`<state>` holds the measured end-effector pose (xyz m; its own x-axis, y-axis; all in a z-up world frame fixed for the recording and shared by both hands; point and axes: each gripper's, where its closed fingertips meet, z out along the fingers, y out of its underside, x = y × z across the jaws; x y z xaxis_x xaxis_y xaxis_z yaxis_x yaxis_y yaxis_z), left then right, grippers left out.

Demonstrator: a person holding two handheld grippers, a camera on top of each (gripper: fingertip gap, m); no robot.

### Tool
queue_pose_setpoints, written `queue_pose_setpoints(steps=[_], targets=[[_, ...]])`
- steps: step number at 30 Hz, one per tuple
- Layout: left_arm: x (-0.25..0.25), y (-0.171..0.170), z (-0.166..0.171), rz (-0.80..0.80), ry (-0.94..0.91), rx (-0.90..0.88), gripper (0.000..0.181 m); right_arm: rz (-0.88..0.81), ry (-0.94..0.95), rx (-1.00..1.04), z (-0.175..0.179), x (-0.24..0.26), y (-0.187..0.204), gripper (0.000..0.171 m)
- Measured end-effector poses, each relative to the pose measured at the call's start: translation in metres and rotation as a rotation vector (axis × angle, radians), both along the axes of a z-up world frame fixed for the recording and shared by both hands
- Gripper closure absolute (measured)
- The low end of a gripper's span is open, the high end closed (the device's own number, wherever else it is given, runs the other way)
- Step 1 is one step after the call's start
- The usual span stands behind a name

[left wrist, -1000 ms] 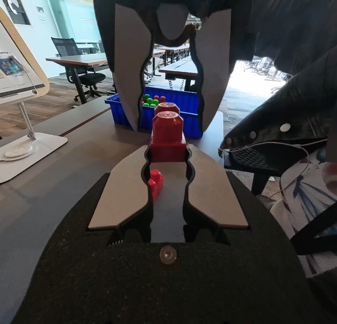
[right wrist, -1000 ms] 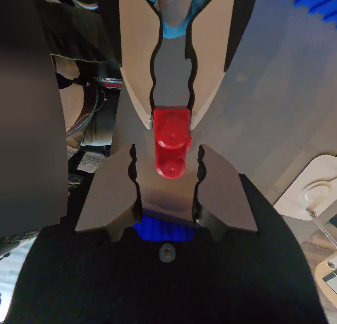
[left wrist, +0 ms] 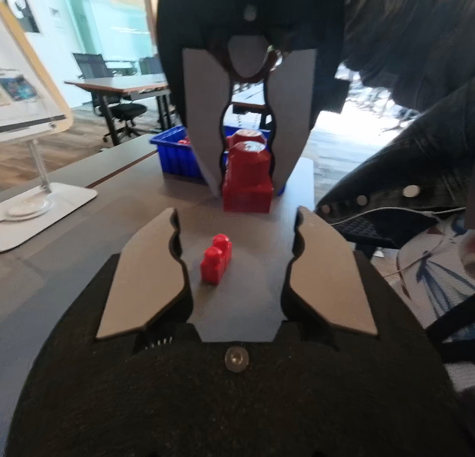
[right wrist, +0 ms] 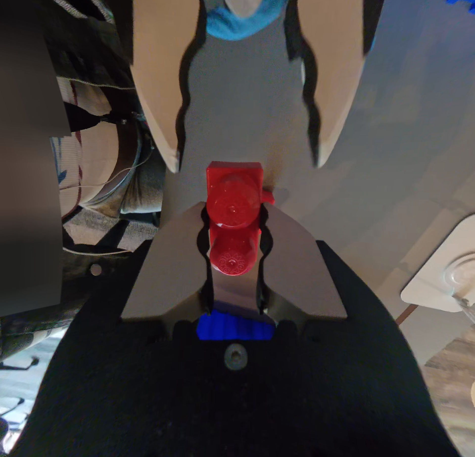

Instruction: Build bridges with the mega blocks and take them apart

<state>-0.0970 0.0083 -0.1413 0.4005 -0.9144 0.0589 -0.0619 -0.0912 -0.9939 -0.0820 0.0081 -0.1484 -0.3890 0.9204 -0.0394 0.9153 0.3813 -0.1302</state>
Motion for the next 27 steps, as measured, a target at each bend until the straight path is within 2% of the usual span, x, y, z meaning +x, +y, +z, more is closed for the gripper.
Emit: queue_pose_setpoints(steps=[1, 5, 9, 18, 27], targets=[[-0.007, 0.004, -0.001, 0.041, 0.025, 0.003, 0.089, -0.023, 0.011, 0.01, 0.0, 0.002, 0.004, 0.135], [-0.041, 0.01, 0.011, 0.159, 0.028, 0.021, 0.103, -0.137, 0.048, 0.117, -0.011, 0.019, 0.03, 0.136], [-0.078, 0.005, 0.031, 0.255, -0.007, 0.083, 0.116, -0.216, 0.066, 0.155, -0.041, 0.041, 0.045, 0.135], [-0.118, -0.011, 0.06, 0.346, -0.073, 0.173, 0.121, -0.269, 0.075, 0.153, -0.112, 0.057, 0.052, 0.135], [-0.124, -0.011, 0.061, 0.356, -0.072, 0.193, 0.123, -0.272, 0.057, 0.182, -0.138, 0.06, 0.063, 0.136]])
